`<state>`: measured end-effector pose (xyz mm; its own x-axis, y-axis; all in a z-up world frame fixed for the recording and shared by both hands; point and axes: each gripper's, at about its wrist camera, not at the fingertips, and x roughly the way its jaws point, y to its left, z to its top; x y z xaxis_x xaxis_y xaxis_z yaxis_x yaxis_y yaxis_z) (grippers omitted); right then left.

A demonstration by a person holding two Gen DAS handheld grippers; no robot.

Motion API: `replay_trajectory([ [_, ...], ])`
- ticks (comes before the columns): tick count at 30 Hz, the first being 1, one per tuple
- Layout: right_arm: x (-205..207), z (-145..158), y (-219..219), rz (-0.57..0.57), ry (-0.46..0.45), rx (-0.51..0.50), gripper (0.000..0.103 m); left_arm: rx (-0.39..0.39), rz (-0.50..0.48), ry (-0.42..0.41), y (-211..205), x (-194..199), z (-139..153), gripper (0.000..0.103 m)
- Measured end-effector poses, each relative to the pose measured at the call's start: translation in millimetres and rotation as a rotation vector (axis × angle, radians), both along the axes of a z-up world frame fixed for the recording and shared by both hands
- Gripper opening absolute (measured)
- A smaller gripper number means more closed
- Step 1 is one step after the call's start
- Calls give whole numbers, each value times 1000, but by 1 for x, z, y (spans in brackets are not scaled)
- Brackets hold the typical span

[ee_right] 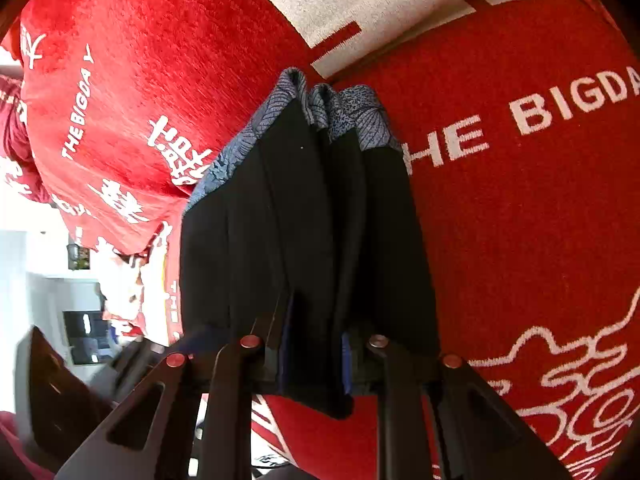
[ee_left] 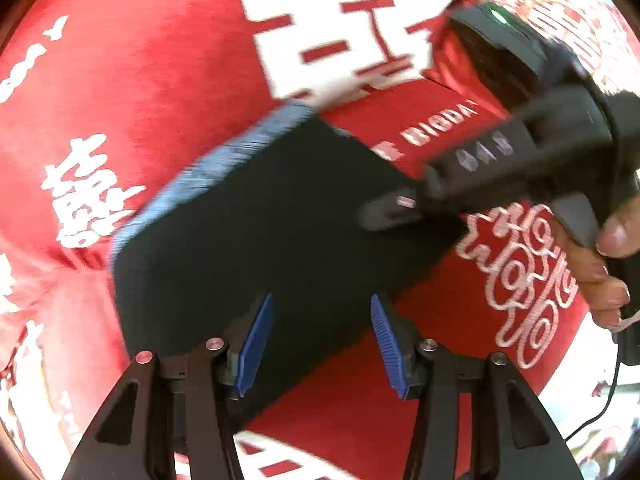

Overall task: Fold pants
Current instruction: 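Lower the folded end onto the stack and open both grippers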

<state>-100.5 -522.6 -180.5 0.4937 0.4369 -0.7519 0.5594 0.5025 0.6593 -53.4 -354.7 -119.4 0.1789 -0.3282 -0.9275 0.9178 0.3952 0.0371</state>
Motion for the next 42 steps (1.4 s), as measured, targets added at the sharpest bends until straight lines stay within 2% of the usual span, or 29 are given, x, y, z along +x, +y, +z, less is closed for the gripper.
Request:
replay_trajectory([
  [4, 2, 7, 7, 15, 39, -59, 24, 6, 116, 17, 15, 34, 7, 52],
  [9, 6, 21, 17, 75, 106, -174, 33, 78, 296, 57, 33, 76, -7, 52],
  [12, 7, 31, 23, 114, 152, -253, 38, 119, 363, 38, 41, 88, -13, 52],
  [16, -5, 39, 16, 95, 219, -334, 41, 106, 433, 26, 49, 110, -13, 52],
  [19, -9, 55, 6, 45, 170, -339, 41, 93, 484, 12, 52, 131, -13, 52],
  [22, 5, 61, -8, 23, 116, -318, 46, 88, 535, 12, 52, 152, -17, 52],
  [26, 56, 59, -23, 28, 57, -342, 46, 84, 576, 0, 48, 171, -22, 52],
  [28, 77, 49, -28, 44, 58, -326, 46, 102, 574, 3, 45, 177, -32, 63],
  [29, 86, 41, -29, 48, 70, -311, 46, 111, 581, -12, 45, 178, -35, 74],
  [30, 94, 31, -30, 55, 88, -297, 44, 113, 589, -30, 47, 178, -39, 75],
  [32, 100, 18, -25, 101, 126, -309, 18, 120, 587, -29, 49, 177, -40, 75],
  [36, 88, 28, -6, 199, 148, -380, 9, 92, 577, 29, 57, 173, -35, 75],
  [38, 76, 22, 1, 235, 195, -406, 6, 101, 564, 41, 58, 169, -40, 77],
  [39, 73, 17, 2, 238, 211, -411, 3, 109, 555, 43, 57, 167, -43, 83],
  [42, 61, 9, 0, 196, 248, -398, 2, 118, 567, 47, 55, 167, -45, 83],
])
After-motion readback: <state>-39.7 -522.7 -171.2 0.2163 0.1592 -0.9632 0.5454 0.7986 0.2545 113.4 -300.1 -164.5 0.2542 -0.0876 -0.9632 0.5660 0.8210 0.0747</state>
